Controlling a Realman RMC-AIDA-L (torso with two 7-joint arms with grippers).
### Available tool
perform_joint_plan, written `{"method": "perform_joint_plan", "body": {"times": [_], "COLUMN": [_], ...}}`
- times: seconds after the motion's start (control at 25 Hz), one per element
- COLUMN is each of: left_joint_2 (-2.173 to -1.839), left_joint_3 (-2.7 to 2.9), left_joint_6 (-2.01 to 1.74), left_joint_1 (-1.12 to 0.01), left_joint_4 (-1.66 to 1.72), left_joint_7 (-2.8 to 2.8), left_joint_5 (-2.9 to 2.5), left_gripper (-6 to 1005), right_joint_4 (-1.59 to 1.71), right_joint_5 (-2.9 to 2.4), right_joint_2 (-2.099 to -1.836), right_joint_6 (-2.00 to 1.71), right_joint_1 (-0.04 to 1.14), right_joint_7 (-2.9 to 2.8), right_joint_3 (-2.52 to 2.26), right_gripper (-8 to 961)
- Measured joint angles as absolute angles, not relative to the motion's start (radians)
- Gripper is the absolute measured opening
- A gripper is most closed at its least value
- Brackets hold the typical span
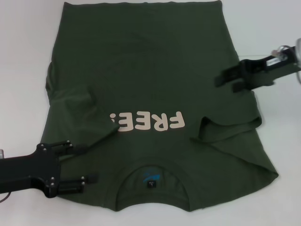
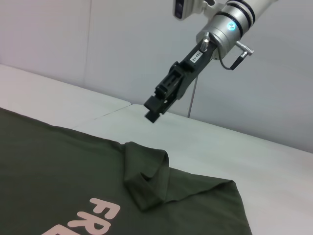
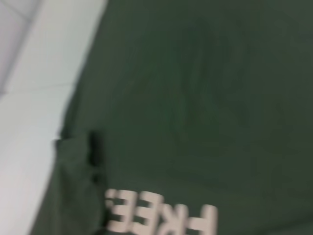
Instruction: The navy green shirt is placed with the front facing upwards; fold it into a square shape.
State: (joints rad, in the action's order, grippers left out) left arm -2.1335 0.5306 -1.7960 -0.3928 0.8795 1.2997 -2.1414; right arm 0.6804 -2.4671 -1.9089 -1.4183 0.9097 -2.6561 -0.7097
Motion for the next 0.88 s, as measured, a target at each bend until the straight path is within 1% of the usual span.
{"method": "perform_joint_plan", "body": {"times": [0.04,0.08,0.32,0.44,0.88], "left_joint_2": [-2.133,-2.133,-2.132,-2.134,-2.137], "left_joint_3": [0.531,0.531,0.531,0.531,0.531], "left_joint_6": [-1.796,-1.795,-1.795,-1.795,-1.795], "left_joint_1": [-0.393,-0.393,-0.392,-0.391,-0.39], "left_joint_4": [0.879,0.879,0.879,0.879,0.879], "left_joint_7": [1.305,1.308,1.311,1.311,1.311], "left_joint_5": [-2.141,-2.141,-2.141,-2.142,-2.143], "left_gripper": [800,800,800,800,800], "right_joint_4": [0.698,0.714,0.758,0.748,0.701], "right_joint_5": [-2.509,-2.541,-2.696,-2.744,-2.799], "right_joint_2": [-1.896,-1.891,-1.89,-1.897,-1.919], "right_joint_6": [-1.435,-1.447,-1.477,-1.475,-1.355], "right_joint_1": [0.908,0.907,0.908,0.912,0.899], "right_joint_7": [-2.687,-2.705,-2.762,-2.771,-2.806], "right_joint_3": [-0.71,-0.71,-0.71,-0.727,-0.81], "right_gripper": [563,614,707,753,735]}}
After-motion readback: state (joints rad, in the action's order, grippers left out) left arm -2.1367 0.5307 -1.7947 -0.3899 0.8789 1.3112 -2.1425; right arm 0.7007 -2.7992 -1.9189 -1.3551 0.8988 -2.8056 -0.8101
